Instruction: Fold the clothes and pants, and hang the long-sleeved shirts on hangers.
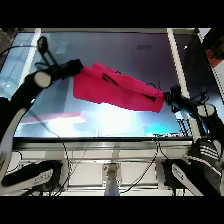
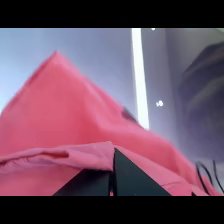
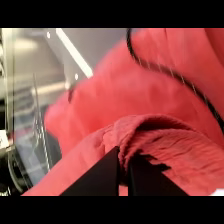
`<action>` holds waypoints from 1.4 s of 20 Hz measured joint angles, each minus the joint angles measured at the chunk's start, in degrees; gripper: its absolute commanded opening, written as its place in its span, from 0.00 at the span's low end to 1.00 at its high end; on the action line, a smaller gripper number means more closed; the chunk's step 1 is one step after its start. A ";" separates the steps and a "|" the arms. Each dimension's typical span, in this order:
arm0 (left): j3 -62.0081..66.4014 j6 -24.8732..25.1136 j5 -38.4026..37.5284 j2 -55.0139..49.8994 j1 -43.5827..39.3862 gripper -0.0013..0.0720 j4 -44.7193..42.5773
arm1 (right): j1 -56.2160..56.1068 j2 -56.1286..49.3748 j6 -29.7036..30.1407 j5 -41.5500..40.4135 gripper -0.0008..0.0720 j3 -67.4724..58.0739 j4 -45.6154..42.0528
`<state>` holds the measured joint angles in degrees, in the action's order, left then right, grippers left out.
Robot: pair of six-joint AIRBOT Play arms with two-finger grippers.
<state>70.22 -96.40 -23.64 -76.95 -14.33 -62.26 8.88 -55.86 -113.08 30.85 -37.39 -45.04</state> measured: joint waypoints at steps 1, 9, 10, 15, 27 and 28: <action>2.86 0.17 1.79 -3.87 -0.11 0.09 0.07 | -0.13 -3.74 0.55 -1.55 0.46 -2.80 0.17; 13.94 1.07 18.40 -17.29 -1.20 0.67 -3.69 | 3.56 -27.85 9.05 0.46 0.82 -25.99 -5.05; 14.32 1.40 17.38 -16.26 -1.22 0.67 -5.75 | 4.83 -29.14 10.99 4.44 0.82 -27.76 -5.95; 14.99 7.30 6.47 -6.40 -0.96 0.67 -12.00 | 11.43 -35.21 24.59 30.99 0.82 -34.36 -8.24; 15.13 12.39 -7.06 11.04 -0.70 0.67 -13.99 | 11.02 -48.59 35.54 47.12 0.83 -41.31 -5.11; 15.13 12.39 -7.32 11.26 -0.70 0.67 -14.01 | 10.51 -49.40 35.50 47.36 0.83 -41.44 -4.79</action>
<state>85.34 -84.01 -30.96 -65.69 -15.03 -76.27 19.40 -105.25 -77.58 78.22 -78.83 -49.82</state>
